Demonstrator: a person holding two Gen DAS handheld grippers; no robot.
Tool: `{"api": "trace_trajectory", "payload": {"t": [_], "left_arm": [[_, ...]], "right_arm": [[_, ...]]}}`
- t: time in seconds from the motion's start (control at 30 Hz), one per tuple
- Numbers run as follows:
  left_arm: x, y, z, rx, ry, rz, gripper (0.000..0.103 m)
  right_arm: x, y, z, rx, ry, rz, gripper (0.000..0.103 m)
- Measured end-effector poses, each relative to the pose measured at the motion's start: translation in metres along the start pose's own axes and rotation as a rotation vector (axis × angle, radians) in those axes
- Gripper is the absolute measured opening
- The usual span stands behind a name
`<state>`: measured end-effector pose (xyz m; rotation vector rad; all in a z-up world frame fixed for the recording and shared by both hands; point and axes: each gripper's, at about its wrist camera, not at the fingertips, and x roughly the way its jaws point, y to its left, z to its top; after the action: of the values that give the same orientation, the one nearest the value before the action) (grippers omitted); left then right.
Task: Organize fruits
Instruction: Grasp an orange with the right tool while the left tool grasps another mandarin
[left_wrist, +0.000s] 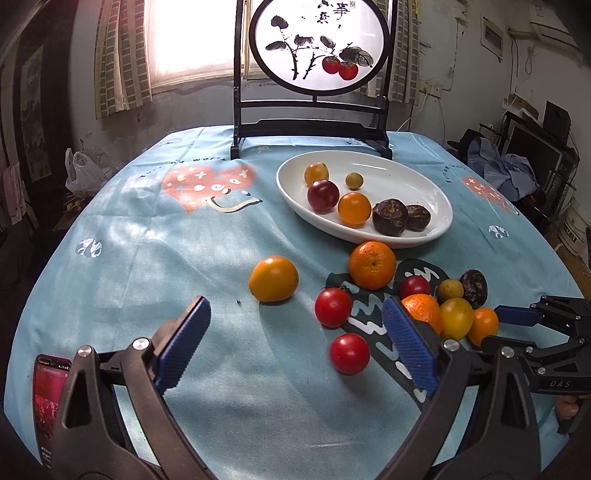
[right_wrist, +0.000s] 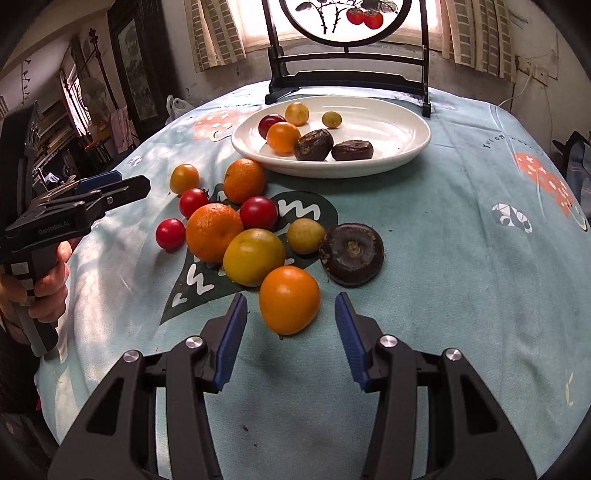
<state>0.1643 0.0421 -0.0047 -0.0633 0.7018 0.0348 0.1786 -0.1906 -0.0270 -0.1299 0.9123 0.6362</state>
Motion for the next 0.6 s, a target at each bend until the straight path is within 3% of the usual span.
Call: {"api": "trace_trajectory", "payload": {"t": [0.6], "left_arm": [[-0.0018,-0.0014,-0.0022,0.007,0.004,0.005,0.096]], "right_arm": [[0.0093,0.0037,0.0004,-0.026,0.014,-0.038,0.045]]}}
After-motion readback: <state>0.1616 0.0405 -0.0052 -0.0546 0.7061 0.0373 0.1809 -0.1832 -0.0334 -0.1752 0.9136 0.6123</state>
